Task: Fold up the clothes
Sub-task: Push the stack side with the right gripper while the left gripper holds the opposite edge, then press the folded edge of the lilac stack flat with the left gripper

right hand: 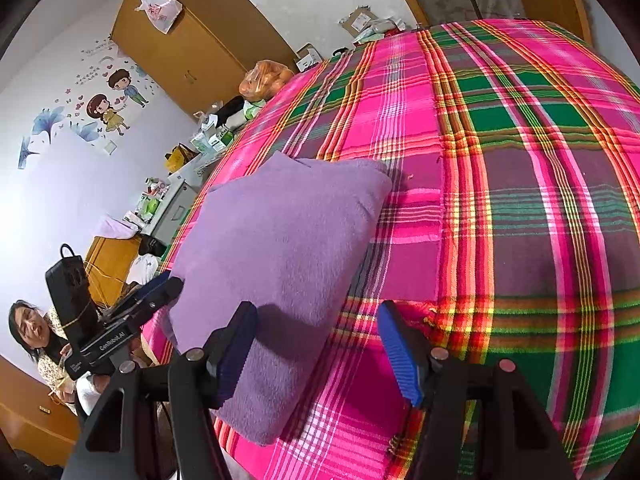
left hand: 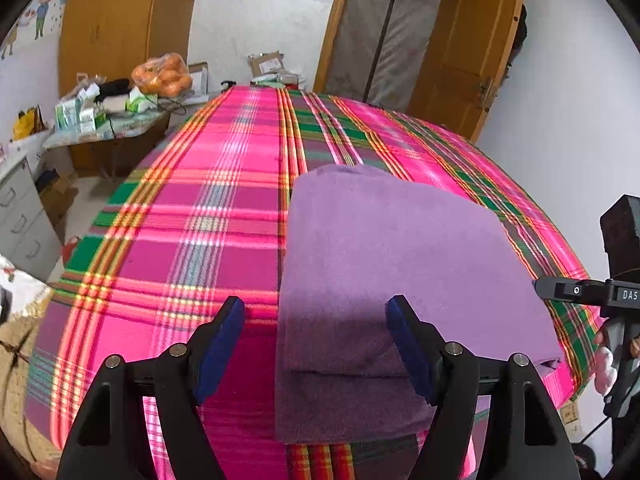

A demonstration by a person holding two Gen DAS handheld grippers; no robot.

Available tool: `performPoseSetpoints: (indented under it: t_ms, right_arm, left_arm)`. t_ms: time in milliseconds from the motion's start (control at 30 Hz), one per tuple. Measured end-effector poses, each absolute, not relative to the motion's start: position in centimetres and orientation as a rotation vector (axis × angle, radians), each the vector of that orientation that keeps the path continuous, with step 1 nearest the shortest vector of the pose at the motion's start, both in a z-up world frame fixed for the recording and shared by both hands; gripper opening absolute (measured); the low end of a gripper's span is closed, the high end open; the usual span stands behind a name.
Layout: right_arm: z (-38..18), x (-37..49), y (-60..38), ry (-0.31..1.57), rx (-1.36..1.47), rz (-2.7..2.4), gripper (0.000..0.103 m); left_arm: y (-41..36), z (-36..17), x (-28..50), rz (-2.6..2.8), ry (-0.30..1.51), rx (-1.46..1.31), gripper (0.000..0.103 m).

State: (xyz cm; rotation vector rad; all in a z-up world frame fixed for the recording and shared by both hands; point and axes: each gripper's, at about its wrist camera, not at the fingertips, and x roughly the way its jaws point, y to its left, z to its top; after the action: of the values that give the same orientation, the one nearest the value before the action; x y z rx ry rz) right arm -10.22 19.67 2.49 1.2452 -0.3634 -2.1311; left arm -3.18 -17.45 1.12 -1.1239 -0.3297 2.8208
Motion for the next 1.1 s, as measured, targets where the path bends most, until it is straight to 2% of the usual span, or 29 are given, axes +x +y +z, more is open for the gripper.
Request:
performPoseSetpoints:
  t_ms: [600, 967, 1100]
  right_arm:
    - [2.4, -11.1, 17.8, -0.373, 1.213, -2.118, 0.067]
    - [2.3, -10.2, 17.1, -0.34, 1.232, -2.044, 0.067]
    - [2.2, -10.5, 16.8, -0.346, 1.232, -2.046, 0.064]
  left_arm:
    - [-17.6, 0.8, -6.8, 2.68, -0.451, -1.126, 0.079]
    - [-17.8, 0.7, -3.7, 2.567, -0.583, -1.133, 0.079]
    - [-17.2, 0.8, -4.8, 2.576, -0.548, -1.159, 0.079]
